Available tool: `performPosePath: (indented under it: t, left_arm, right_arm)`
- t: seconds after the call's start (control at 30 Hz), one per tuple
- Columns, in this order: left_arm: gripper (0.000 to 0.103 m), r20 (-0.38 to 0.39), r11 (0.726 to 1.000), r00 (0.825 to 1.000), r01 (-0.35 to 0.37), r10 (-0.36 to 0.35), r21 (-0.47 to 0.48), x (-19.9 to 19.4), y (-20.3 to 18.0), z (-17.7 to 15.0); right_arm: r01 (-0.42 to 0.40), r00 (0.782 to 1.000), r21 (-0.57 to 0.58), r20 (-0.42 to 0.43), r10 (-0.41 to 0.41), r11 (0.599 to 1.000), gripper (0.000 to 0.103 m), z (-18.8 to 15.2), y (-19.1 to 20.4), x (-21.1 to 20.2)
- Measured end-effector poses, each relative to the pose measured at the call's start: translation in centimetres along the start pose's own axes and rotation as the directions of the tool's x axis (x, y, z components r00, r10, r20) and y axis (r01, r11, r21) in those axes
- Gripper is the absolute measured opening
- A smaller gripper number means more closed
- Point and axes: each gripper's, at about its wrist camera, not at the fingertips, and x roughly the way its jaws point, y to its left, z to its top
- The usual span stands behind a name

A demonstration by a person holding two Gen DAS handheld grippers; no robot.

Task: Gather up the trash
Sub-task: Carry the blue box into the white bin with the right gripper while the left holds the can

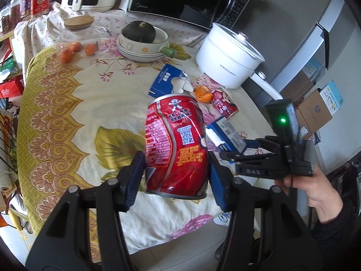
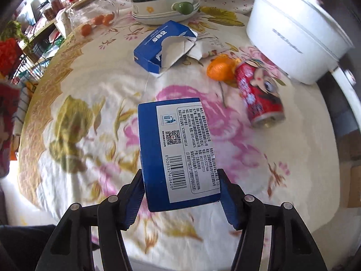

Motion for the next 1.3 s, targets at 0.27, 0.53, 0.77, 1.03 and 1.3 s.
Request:
performPosePath:
  t: [0.27,0.53,0.77,1.03,1.3]
  left_arm:
    - [0.030,-0.032,0.997,0.999,0.032,-0.030,0.069,1.9,-2.9,-0.9]
    - [0.038,-0.151,0.995,0.988,-0.028,0.013,-0.097,7.5,1.1,-1.4]
    - [0.066,-0.200,0.997,0.979,0.025,-0.040,-0.077,6.3,-1.1,-3.5]
    - [0.079,-0.273,0.985,0.962,0.014,0.034,0.173,6.4,-5.8,-9.0]
    - [0.080,-0.405,0.937,0.909,0.052,0.098,0.345,10.0,-8.4,-16.9]
  right_arm:
    - [0.021,0.999,0.094,0.027,-0.023,0.995,0.063,-6.3,-4.1,-4.2]
    - [-0.015,1.000,0.233,0.022,0.010,0.972,0.062,-9.4,-7.0,-3.6]
    - [-0.084,0.995,0.244,0.069,0.069,0.966,0.062,-9.2,-7.1,-4.5]
    - [-0.091,0.993,0.186,0.086,0.076,0.978,0.062,-11.4,-6.5,-6.1]
    - [-0.042,0.999,0.155,0.025,0.038,0.987,0.062,-16.3,-8.2,-5.7]
